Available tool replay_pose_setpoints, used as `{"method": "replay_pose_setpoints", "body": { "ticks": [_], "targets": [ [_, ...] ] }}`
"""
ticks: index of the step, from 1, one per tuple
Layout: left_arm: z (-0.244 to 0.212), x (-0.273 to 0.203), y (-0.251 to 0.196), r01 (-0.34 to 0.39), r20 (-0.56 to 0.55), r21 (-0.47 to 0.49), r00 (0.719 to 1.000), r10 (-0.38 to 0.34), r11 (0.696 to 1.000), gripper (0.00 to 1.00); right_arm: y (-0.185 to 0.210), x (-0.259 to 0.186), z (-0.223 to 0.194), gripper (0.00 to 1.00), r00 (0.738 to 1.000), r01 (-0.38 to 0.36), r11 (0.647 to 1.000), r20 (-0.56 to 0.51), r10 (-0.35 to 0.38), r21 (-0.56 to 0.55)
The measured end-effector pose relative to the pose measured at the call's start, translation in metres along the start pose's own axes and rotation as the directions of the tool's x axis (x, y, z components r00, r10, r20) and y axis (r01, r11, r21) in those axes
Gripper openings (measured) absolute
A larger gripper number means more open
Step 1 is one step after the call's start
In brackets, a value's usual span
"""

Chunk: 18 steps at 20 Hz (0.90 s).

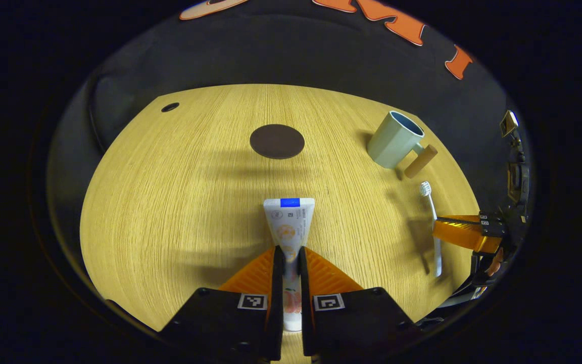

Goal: Put the toothbrush and toothpaste on the desktop into the cup, then pick up the cup and place it on the coaster on the desktop.

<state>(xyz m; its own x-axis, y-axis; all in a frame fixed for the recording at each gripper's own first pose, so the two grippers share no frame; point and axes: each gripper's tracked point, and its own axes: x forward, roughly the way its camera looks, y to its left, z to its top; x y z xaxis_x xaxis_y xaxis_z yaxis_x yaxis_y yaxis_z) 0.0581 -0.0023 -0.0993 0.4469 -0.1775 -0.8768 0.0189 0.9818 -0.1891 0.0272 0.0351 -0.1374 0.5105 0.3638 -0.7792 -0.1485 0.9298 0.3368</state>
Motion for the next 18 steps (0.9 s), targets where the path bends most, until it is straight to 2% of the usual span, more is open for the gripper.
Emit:
{"method": "replay_pose_setpoints", "body": {
  "ticks": [5, 11, 18],
  "targets": [
    [-0.001, 0.004, 0.001, -0.022, 0.078, 0.016, 0.997, 0.020, 1.000, 0.19, -0.002, -0.018, 0.019, 0.05, 0.995, -0.040, 0.999, 0.091, 0.038, 0.017],
    [-0.002, 0.010, 0.002, -0.049, 0.163, 0.044, 0.986, 0.041, 0.998, 0.19, -0.006, -0.037, 0.054, 0.05, 0.981, -0.059, 0.996, 0.190, 0.045, 0.071],
    [0.006, 0.011, 0.003, -0.058, 0.267, 0.067, 0.963, 0.038, 0.996, 0.19, -0.013, -0.057, 0.120, 0.06, 0.932, -0.081, 0.994, 0.358, 0.048, 0.077]
  ]
}}
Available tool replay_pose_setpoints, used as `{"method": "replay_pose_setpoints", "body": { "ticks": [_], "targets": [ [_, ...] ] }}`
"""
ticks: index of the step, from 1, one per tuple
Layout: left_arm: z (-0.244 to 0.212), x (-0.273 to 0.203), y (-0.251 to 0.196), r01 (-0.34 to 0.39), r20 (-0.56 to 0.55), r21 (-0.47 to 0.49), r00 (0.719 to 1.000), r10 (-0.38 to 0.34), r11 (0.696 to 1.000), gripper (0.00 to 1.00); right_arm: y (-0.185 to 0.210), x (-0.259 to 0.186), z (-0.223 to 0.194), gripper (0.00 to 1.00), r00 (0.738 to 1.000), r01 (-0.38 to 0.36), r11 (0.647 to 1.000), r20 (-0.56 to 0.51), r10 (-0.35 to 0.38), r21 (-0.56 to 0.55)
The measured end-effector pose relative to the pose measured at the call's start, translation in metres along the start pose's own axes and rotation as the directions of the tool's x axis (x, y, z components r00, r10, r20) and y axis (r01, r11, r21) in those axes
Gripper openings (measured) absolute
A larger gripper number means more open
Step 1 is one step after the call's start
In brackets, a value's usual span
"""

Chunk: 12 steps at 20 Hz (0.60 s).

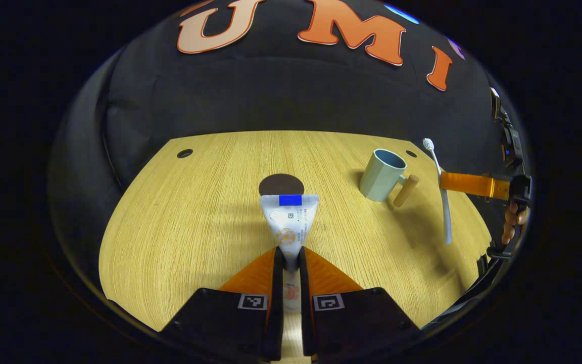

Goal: Put the toothbrush and toothpaste on the desktop into the cup, then pick up the cup and place it on the coaster on the desktop.

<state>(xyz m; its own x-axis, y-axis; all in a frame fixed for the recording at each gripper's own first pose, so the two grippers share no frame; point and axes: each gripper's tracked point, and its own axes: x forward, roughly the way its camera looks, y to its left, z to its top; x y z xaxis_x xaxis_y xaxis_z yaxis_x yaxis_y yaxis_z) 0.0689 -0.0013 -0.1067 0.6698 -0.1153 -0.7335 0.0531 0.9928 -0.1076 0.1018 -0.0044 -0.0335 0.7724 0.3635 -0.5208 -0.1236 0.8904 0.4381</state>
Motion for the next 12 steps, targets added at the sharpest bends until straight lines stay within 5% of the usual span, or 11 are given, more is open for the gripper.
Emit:
{"method": "replay_pose_setpoints", "body": {
  "ticks": [12],
  "targets": [
    [0.028, -0.004, -0.001, 0.017, 0.141, 0.033, 0.990, -0.021, 0.999, 0.17, 0.000, 0.023, 0.087, 0.05, 0.960, -0.029, 1.000, 0.280, 0.025, 0.010]
  ]
}}
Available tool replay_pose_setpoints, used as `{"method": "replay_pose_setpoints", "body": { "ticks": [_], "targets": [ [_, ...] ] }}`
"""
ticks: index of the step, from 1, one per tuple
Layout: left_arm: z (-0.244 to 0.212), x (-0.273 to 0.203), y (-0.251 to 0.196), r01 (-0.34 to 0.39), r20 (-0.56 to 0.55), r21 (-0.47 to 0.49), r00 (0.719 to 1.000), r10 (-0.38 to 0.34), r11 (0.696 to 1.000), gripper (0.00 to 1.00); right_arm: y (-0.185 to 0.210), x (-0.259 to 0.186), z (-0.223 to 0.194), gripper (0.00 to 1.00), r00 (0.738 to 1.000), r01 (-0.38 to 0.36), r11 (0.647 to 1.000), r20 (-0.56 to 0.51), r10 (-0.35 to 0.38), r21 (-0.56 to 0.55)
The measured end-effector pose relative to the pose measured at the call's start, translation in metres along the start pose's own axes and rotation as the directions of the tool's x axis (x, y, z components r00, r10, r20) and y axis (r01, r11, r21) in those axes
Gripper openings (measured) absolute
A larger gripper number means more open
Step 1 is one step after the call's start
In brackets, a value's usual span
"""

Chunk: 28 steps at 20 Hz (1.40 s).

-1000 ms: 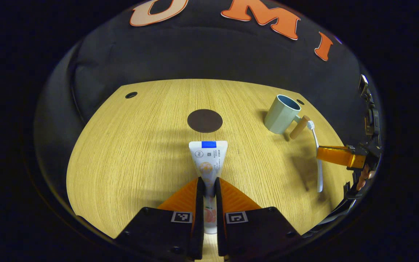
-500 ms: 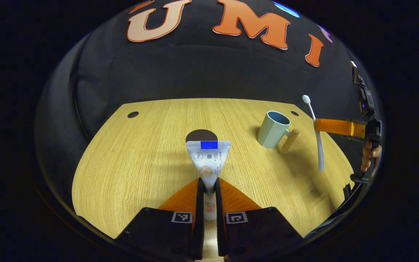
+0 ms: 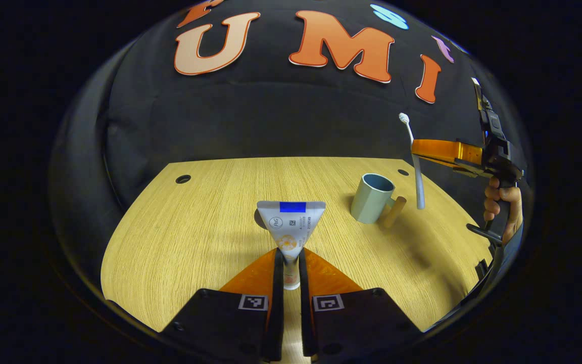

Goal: Put the toothbrush and toothpaste on the desktop into the cup, then pick up the cup and place it on the coaster on the desktop.

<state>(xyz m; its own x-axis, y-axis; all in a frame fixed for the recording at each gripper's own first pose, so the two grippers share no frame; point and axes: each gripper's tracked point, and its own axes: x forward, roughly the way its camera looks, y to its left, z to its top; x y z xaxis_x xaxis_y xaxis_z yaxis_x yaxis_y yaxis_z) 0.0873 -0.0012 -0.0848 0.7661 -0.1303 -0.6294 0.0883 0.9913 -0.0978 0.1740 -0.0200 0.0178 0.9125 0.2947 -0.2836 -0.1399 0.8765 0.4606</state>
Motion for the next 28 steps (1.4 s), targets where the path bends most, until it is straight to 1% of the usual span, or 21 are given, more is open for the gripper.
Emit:
{"method": "replay_pose_setpoints", "body": {
  "ticks": [2, 5, 8, 14, 18, 21, 24, 28],
  "targets": [
    [0.003, -0.001, 0.001, -0.002, 0.007, 0.000, 1.000, 0.002, 1.000, 0.19, -0.007, 0.010, 0.004, 0.05, 1.000, 0.008, 1.000, 0.027, -0.008, -0.002],
    [0.003, 0.002, 0.001, 0.003, 0.017, -0.004, 1.000, -0.003, 1.000, 0.18, -0.015, 0.024, 0.012, 0.05, 0.997, 0.013, 1.000, 0.071, -0.013, 0.001],
    [0.004, 0.002, 0.003, -0.002, 0.021, -0.003, 1.000, 0.002, 1.000, 0.19, -0.022, 0.042, 0.009, 0.05, 0.998, 0.012, 0.999, 0.067, -0.015, 0.050],
    [0.008, 0.000, 0.001, -0.003, 0.050, -0.002, 0.999, 0.003, 1.000, 0.19, -0.042, 0.068, 0.009, 0.05, 0.995, 0.027, 0.996, 0.092, -0.035, 0.085],
    [0.025, 0.013, -0.013, 0.012, 0.062, -0.011, 0.998, -0.011, 1.000, 0.19, -0.062, 0.079, -0.007, 0.05, 0.995, 0.072, 0.995, 0.067, -0.076, 0.067],
    [0.033, 0.012, -0.020, 0.013, 0.077, -0.012, 0.997, -0.012, 1.000, 0.18, -0.068, 0.086, -0.014, 0.05, 0.995, 0.077, 0.994, 0.056, -0.082, 0.079],
    [0.051, 0.016, -0.031, 0.023, 0.107, -0.013, 0.994, -0.021, 1.000, 0.18, -0.069, 0.086, -0.021, 0.05, 0.995, 0.079, 0.995, 0.052, -0.082, 0.057],
    [0.081, 0.022, -0.051, 0.042, 0.150, -0.024, 0.988, -0.038, 0.999, 0.18, -0.069, 0.089, -0.039, 0.05, 0.996, 0.084, 0.996, 0.020, -0.084, 0.022]
  ]
}}
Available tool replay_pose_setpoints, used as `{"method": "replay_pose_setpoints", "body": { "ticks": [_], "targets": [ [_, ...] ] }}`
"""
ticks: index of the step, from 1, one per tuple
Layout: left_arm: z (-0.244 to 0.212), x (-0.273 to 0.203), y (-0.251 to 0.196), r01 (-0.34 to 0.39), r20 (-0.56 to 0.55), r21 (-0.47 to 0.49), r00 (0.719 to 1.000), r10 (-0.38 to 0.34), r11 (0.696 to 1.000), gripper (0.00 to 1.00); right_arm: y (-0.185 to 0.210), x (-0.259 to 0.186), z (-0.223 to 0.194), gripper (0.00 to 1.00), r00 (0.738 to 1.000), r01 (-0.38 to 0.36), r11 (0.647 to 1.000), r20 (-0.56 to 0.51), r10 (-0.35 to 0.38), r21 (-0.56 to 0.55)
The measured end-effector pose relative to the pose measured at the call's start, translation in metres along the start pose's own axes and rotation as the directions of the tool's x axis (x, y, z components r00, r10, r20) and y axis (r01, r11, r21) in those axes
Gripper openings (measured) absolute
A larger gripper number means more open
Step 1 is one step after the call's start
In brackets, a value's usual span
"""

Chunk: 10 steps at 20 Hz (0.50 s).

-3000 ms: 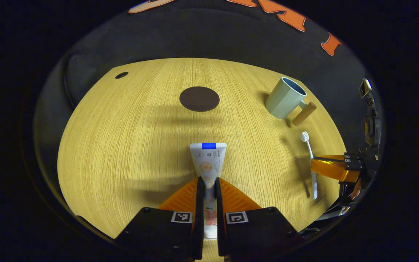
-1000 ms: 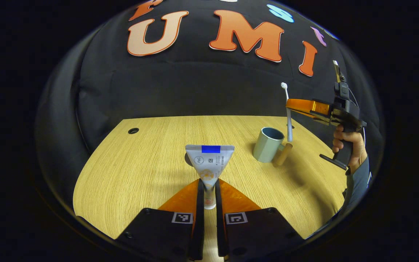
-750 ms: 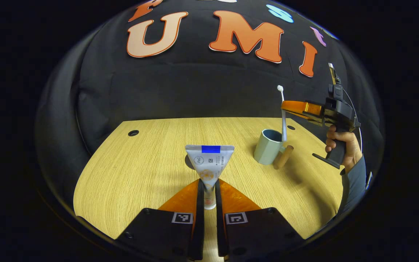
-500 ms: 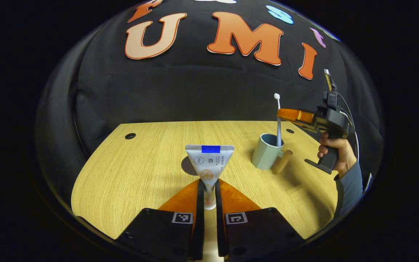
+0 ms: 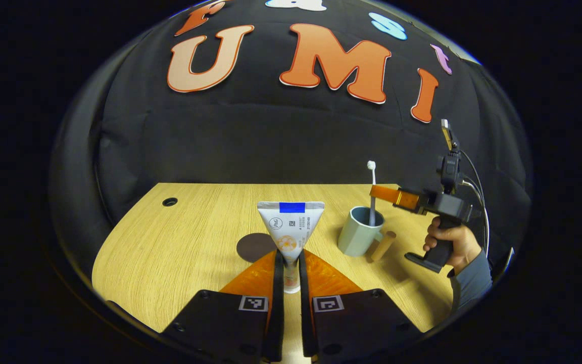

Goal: Put the toothbrush and toothpaste on the desktop into the cup, then pick up the cup and place it on the coaster on the desktop.

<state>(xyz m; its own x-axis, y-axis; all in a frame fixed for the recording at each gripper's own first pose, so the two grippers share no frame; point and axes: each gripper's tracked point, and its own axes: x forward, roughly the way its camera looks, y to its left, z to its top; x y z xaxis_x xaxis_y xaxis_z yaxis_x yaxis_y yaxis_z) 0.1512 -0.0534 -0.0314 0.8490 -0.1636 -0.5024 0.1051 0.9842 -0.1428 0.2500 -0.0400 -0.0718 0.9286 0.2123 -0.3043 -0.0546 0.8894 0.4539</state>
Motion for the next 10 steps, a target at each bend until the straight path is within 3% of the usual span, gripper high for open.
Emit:
{"method": "replay_pose_setpoints", "body": {
  "ticks": [6, 8, 9, 10],
  "targets": [
    [0.032, 0.021, -0.029, 0.040, 0.073, -0.024, 0.997, -0.038, 0.999, 0.18, -0.009, -0.001, -0.013, 0.09, 0.998, 0.017, 0.999, -0.053, -0.015, 0.027],
    [0.039, 0.028, -0.031, 0.048, 0.094, -0.023, 0.995, -0.045, 0.999, 0.19, -0.017, -0.006, -0.013, 0.14, 0.997, 0.041, 0.999, -0.067, -0.039, 0.027],
    [0.044, 0.033, -0.031, 0.053, 0.104, -0.025, 0.993, -0.050, 0.998, 0.18, -0.021, -0.011, -0.013, 0.24, 0.996, 0.051, 0.998, -0.069, -0.050, 0.020],
    [0.050, 0.039, -0.032, 0.062, 0.117, -0.030, 0.991, -0.058, 0.998, 0.18, -0.024, -0.016, -0.013, 0.18, 0.996, 0.057, 0.998, -0.072, -0.056, 0.014]
  ]
}}
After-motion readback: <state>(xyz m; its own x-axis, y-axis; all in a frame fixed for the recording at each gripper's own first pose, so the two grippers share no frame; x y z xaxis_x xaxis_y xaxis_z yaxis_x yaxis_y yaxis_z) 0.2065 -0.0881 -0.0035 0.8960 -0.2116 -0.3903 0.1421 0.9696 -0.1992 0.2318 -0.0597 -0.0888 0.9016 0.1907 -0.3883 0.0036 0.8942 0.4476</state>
